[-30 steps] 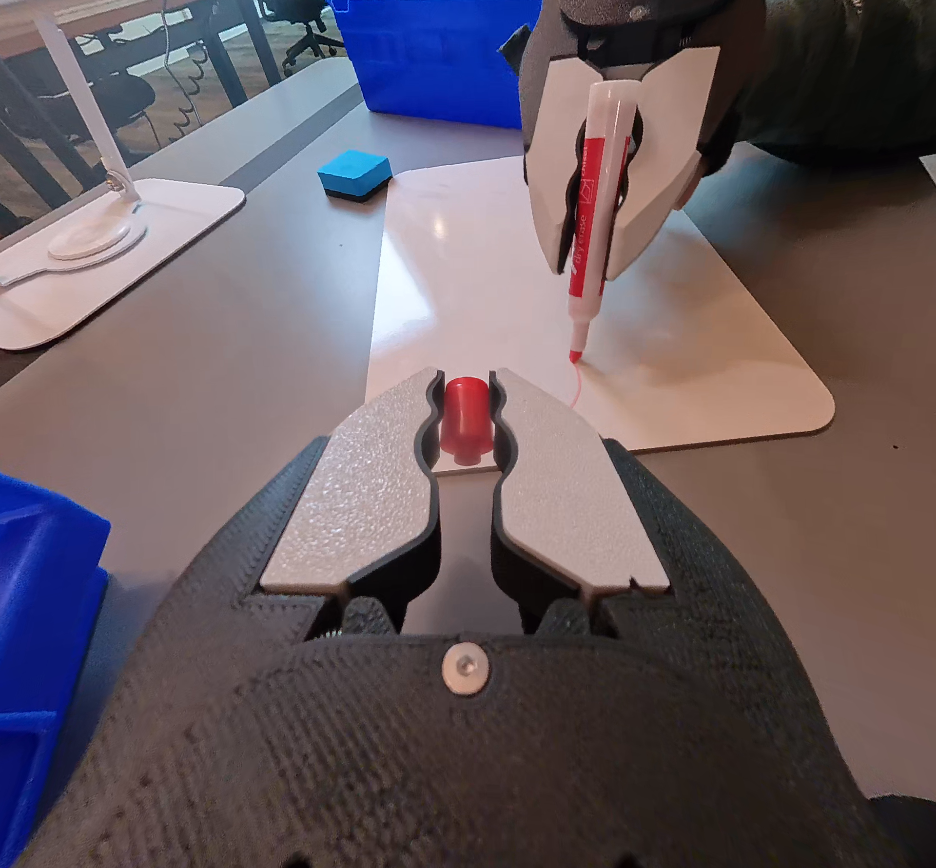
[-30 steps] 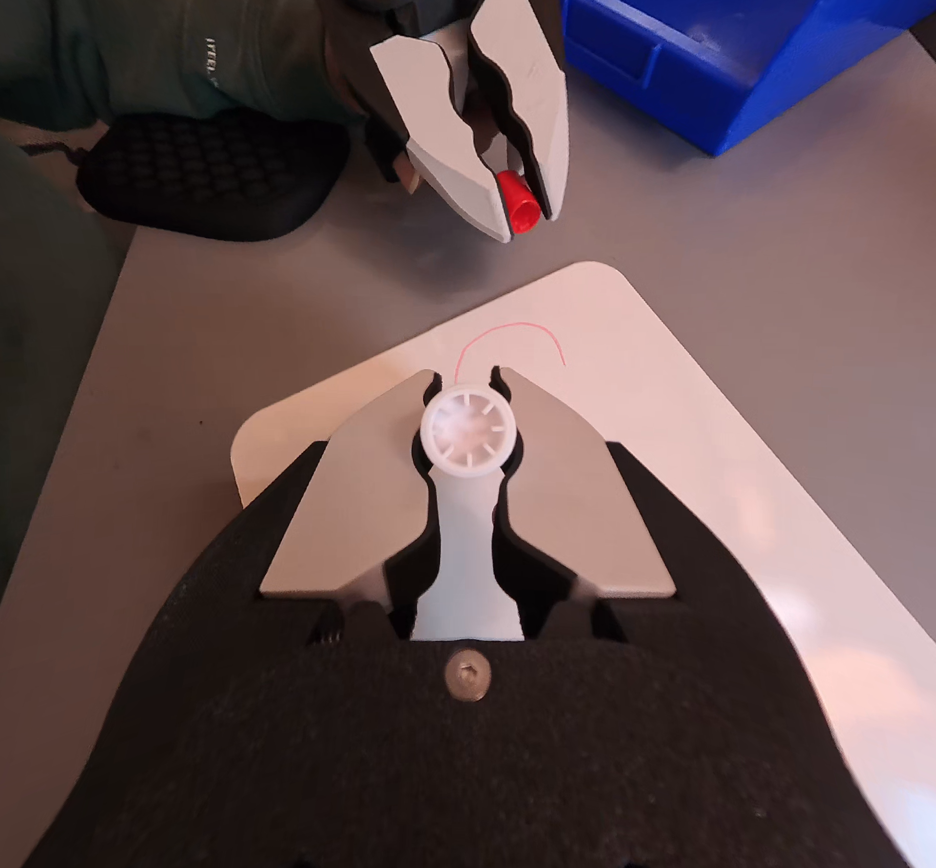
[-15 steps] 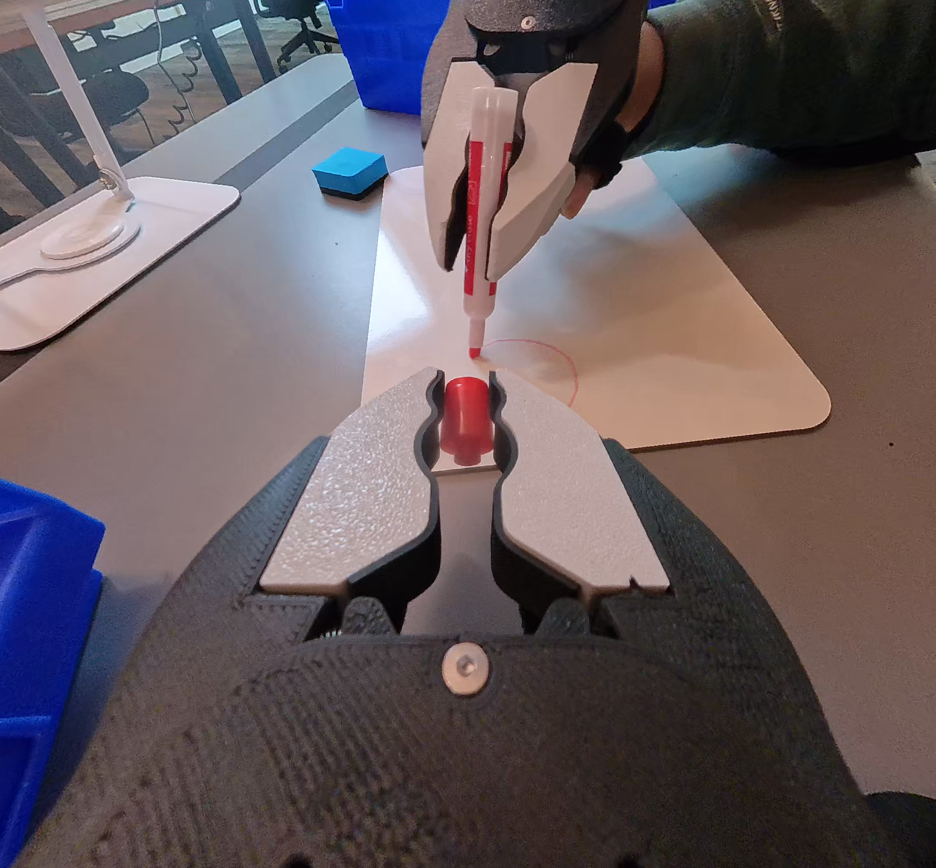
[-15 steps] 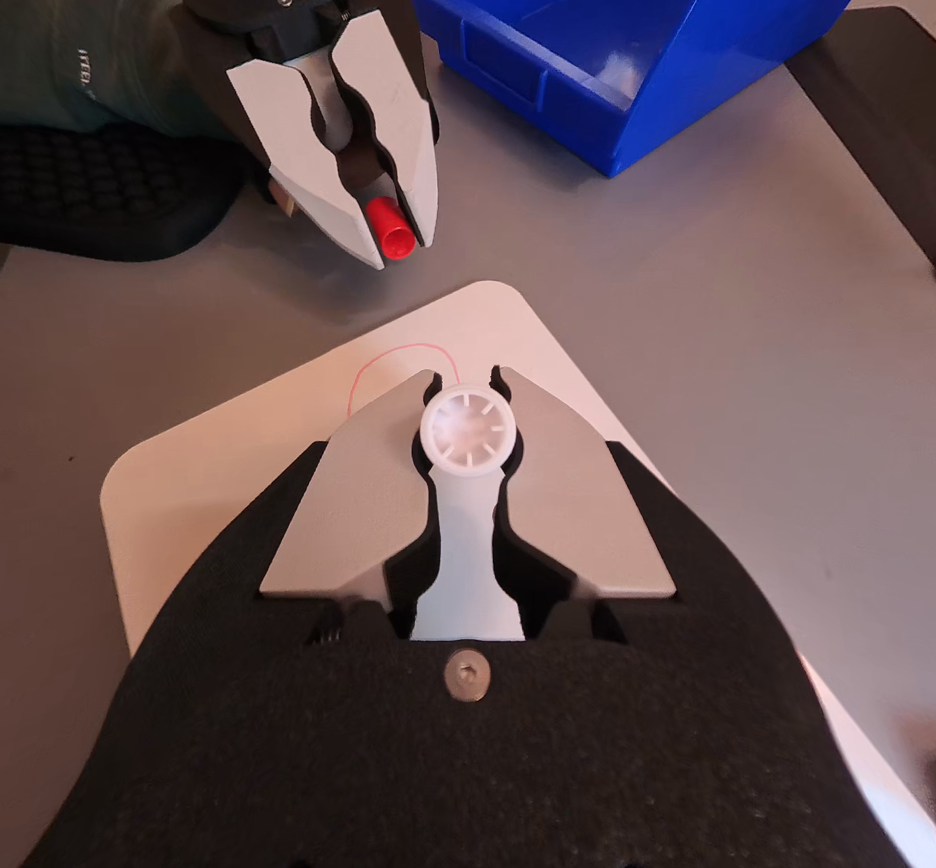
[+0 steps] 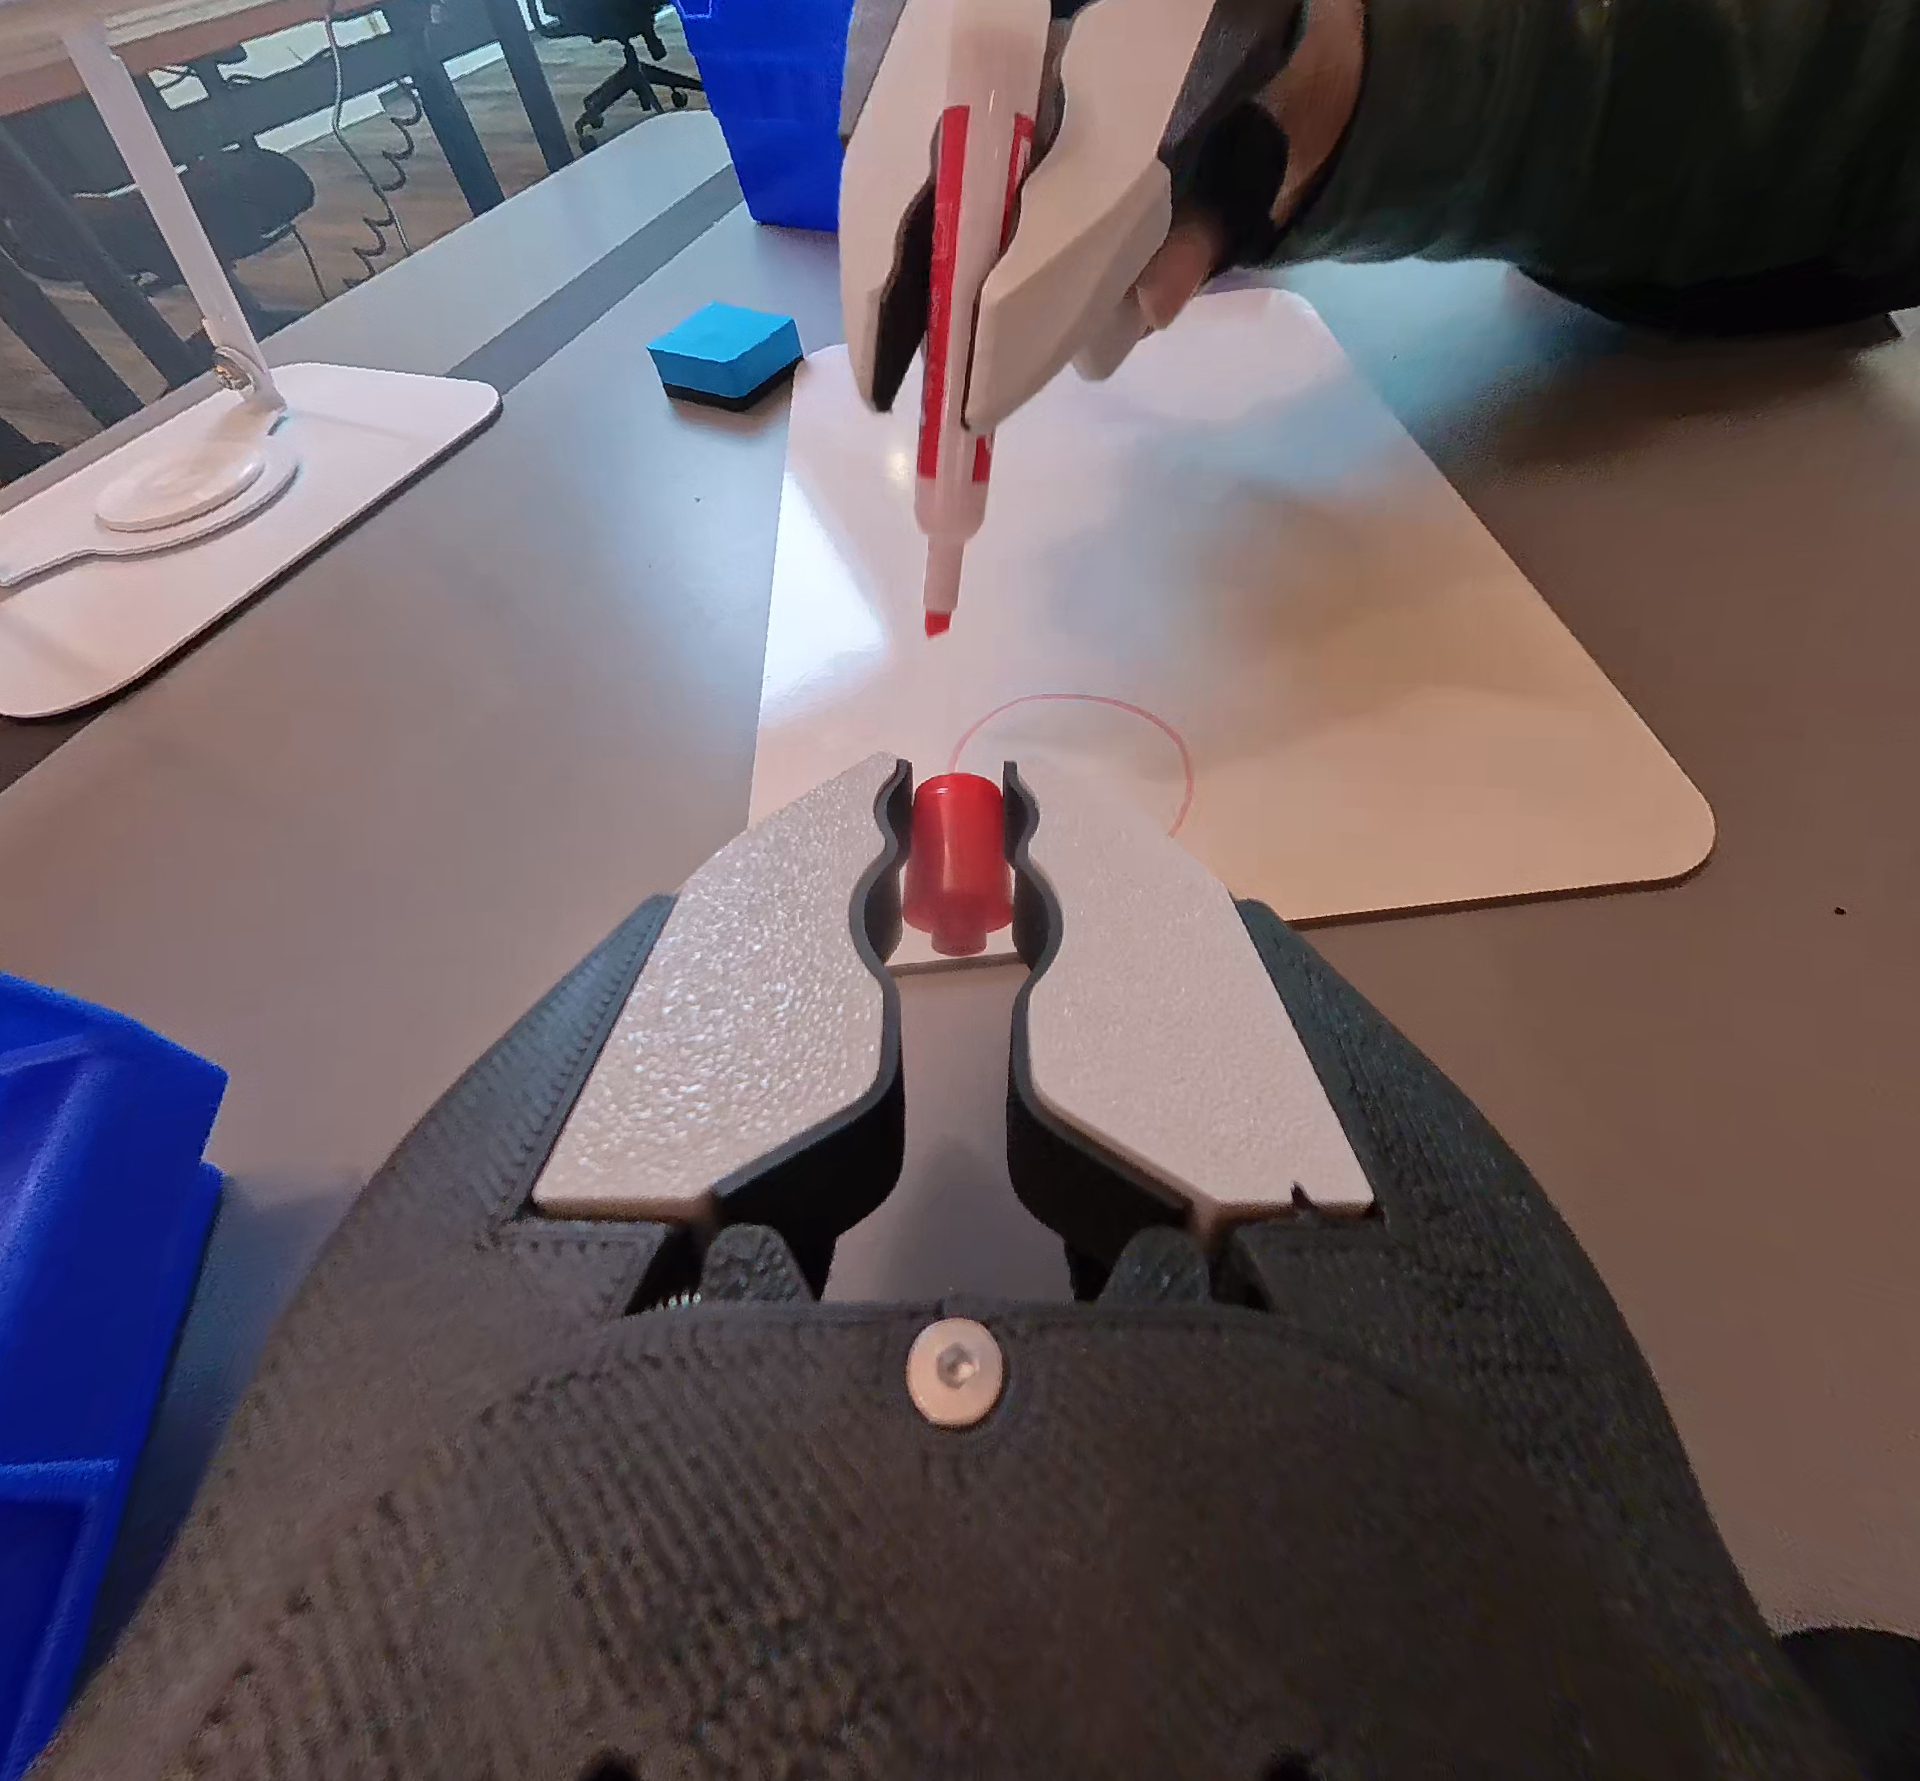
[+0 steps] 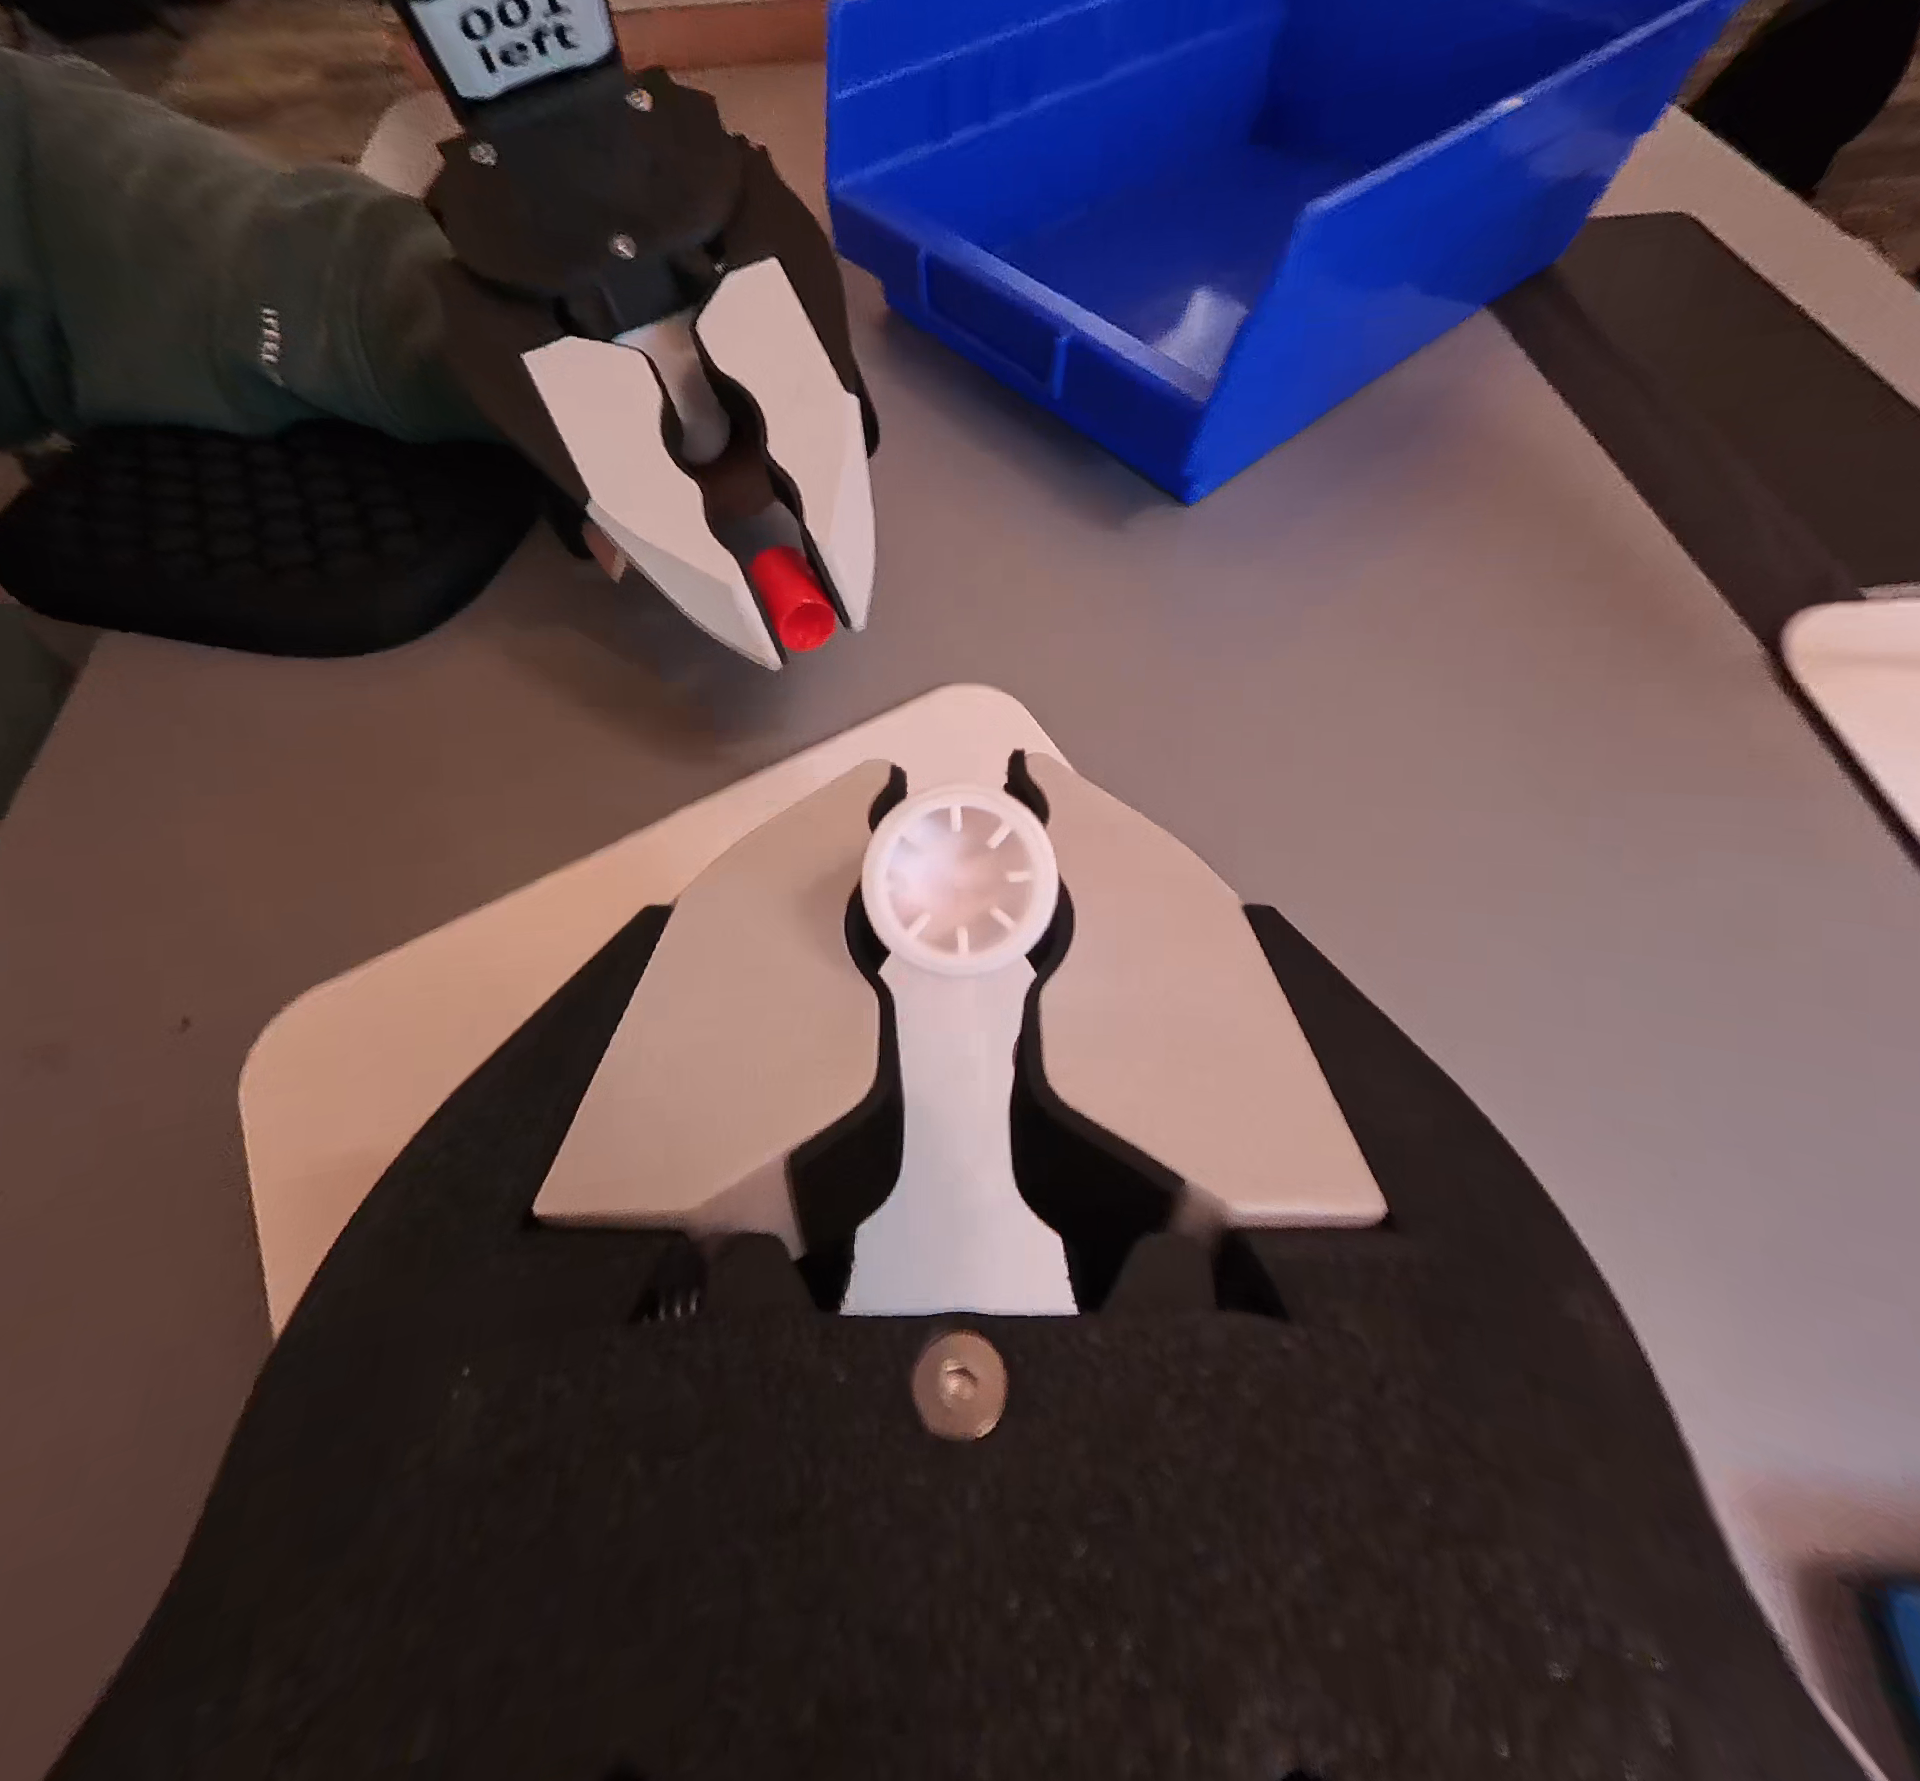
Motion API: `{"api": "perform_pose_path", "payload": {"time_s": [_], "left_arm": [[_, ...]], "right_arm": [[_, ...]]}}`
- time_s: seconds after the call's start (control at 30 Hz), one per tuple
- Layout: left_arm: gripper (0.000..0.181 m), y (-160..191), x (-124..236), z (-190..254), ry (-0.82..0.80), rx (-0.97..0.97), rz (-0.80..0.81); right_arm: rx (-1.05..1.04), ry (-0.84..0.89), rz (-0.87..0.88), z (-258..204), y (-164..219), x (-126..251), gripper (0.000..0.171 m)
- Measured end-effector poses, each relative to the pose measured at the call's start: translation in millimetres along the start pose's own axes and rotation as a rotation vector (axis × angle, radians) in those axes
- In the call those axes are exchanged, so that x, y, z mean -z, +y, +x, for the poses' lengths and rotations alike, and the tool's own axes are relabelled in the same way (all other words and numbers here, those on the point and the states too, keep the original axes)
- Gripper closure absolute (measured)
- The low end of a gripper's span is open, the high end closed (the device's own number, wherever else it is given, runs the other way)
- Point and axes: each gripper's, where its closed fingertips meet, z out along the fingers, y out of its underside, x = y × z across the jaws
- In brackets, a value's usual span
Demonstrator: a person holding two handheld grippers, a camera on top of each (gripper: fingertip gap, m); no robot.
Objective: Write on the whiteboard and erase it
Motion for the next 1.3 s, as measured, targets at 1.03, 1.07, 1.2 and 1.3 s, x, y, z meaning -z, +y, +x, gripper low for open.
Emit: {"api": "perform_pose_path", "payload": {"time_s": [1.03,1.07,1.2,1.3], "left_arm": [[0.165,3,-1,3,0.026,0.012,-0.012],[0.165,3,-1,3,0.026,0.012,-0.012],[0.165,4,-2,3,0.029,0.011,-0.016],[0.165,4,-2,4,0.031,0.010,-0.018]], "right_arm": [[-0.001,0.081,-0.077,12,34,13,0.151],[-0.001,0.081,-0.078,12,34,13,0.151],[-0.003,0.084,-0.077,13,34,14,0.151],[-0.003,0.081,-0.077,12,34,15,0.151]]}}
